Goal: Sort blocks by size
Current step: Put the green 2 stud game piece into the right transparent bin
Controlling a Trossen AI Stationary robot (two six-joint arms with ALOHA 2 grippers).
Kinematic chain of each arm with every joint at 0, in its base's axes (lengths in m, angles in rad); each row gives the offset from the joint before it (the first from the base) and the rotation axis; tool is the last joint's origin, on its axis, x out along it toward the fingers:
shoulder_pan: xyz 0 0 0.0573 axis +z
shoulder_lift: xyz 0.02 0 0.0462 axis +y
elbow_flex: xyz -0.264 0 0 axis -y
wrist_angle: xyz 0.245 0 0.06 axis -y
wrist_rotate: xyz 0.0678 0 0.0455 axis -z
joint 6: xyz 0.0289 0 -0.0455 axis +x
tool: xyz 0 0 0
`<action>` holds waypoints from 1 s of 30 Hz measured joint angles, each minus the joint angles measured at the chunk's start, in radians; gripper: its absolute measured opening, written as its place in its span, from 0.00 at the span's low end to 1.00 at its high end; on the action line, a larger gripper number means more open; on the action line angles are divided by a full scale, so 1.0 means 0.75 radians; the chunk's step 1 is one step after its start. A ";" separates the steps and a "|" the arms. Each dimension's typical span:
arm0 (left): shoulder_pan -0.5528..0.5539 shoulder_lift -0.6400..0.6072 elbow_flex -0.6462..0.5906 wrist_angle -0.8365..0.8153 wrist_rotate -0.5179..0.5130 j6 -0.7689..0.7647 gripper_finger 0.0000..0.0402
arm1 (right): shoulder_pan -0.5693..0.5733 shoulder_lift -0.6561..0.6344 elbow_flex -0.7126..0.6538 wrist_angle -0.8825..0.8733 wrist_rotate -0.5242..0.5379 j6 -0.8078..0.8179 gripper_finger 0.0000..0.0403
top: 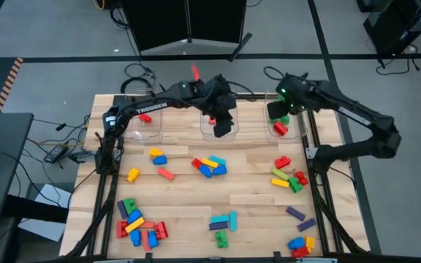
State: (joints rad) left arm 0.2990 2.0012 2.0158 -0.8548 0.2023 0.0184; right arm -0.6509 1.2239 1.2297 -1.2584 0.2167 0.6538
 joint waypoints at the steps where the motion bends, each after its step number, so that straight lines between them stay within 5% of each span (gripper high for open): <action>1: -0.006 -0.008 -0.033 0.010 -0.019 -0.019 0.33 | -0.033 0.031 0.000 -0.008 -0.016 -0.020 0.36; 9: -0.056 -0.235 -0.542 0.358 -0.109 -0.185 0.33 | -0.154 0.246 -0.007 -0.021 -0.136 -0.121 0.37; 18: -0.078 -0.784 -1.172 0.664 -0.258 -0.438 0.33 | -0.227 0.269 -0.308 0.214 -0.310 -0.143 0.37; 30: -0.248 -1.194 -1.291 0.633 -0.608 -0.482 0.33 | -0.307 0.264 -0.506 0.440 -0.322 -0.130 0.44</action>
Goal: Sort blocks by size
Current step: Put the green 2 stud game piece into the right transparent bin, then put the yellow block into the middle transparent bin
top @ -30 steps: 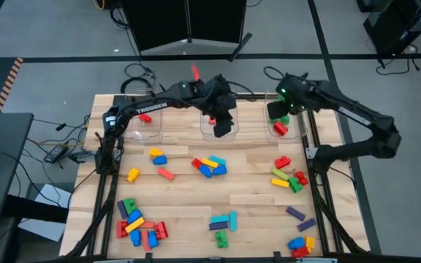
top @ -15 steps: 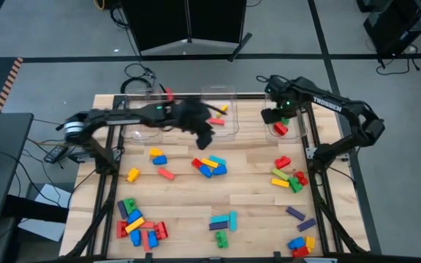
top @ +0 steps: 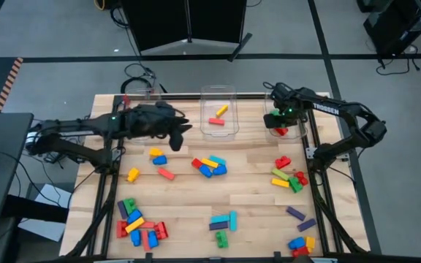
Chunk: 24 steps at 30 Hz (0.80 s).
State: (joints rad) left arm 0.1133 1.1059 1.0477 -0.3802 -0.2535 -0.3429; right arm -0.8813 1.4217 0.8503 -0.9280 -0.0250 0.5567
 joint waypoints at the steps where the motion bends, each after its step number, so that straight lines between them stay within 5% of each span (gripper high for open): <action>1: -0.012 -0.012 0.000 -0.038 -0.025 -0.005 0.33 | 0.000 0.000 -0.004 0.005 0.001 -0.002 0.45; 13: -0.106 -0.052 -0.001 -0.340 -0.130 -0.143 0.33 | 0.000 -0.001 0.006 -0.001 0.001 -0.029 0.60; 24: -0.223 -0.047 -0.001 -0.441 -0.288 -0.364 0.33 | 0.037 -0.147 0.270 -0.170 0.004 -0.117 0.67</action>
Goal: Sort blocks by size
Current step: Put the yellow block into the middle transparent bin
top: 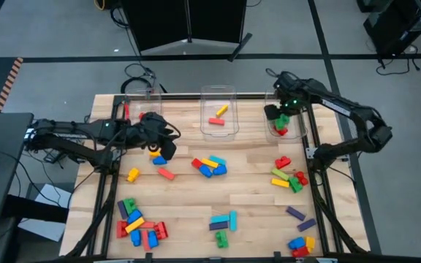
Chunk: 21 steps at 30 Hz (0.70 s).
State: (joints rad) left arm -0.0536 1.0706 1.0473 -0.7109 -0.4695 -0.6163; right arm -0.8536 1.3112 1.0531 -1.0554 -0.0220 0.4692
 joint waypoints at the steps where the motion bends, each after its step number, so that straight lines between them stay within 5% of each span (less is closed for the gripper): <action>1: -0.018 0.001 0.000 -0.010 -0.017 -0.032 0.33 | 0.014 -0.040 0.021 -0.004 0.000 -0.001 0.67; 9: -0.190 0.101 0.001 -0.044 -0.055 -0.306 0.33 | 0.207 -0.414 0.080 -0.050 0.030 0.007 0.64; 21: -0.374 0.255 0.042 -0.028 -0.067 -0.511 0.33 | 0.732 -0.825 0.080 -0.021 0.029 0.010 0.61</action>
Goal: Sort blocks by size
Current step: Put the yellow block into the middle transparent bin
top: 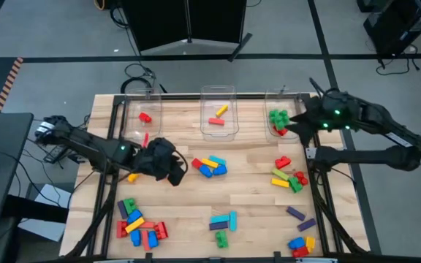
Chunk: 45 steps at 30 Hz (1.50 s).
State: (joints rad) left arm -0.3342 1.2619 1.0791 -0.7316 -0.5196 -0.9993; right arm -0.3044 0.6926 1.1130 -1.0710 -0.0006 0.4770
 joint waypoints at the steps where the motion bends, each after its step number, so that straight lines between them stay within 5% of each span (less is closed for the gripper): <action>1: -0.007 0.002 0.000 0.003 -0.011 -0.008 0.33 | 0.041 -0.013 0.000 -0.001 0.000 0.012 0.61; 8: -0.030 0.003 0.001 0.000 -0.030 -0.003 0.33 | 0.319 0.032 0.000 -0.059 0.009 0.125 0.57; 21: -0.030 0.003 0.001 0.043 -0.034 -0.003 0.33 | 0.809 0.575 -0.002 -0.339 0.017 0.166 0.49; 26: -0.040 0.003 0.001 0.068 -0.034 -0.010 0.33 | 0.945 0.605 -0.124 -0.250 0.115 0.203 0.50; 35: -0.065 0.018 0.001 0.103 -0.033 -0.040 0.33 | 1.041 0.459 -0.533 0.109 0.141 0.372 0.48; 40: -0.062 0.019 0.000 0.115 -0.034 -0.041 0.33 | 1.042 0.460 -0.706 0.326 0.039 0.323 0.47; 45: -0.061 0.019 0.000 0.114 -0.039 -0.041 0.33 | 1.039 0.484 -0.808 0.367 0.075 0.340 0.47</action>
State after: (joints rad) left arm -0.3801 1.2762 1.0794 -0.6464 -0.5491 -1.0298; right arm 0.4751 1.0554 0.5070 -0.7961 0.0560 0.7318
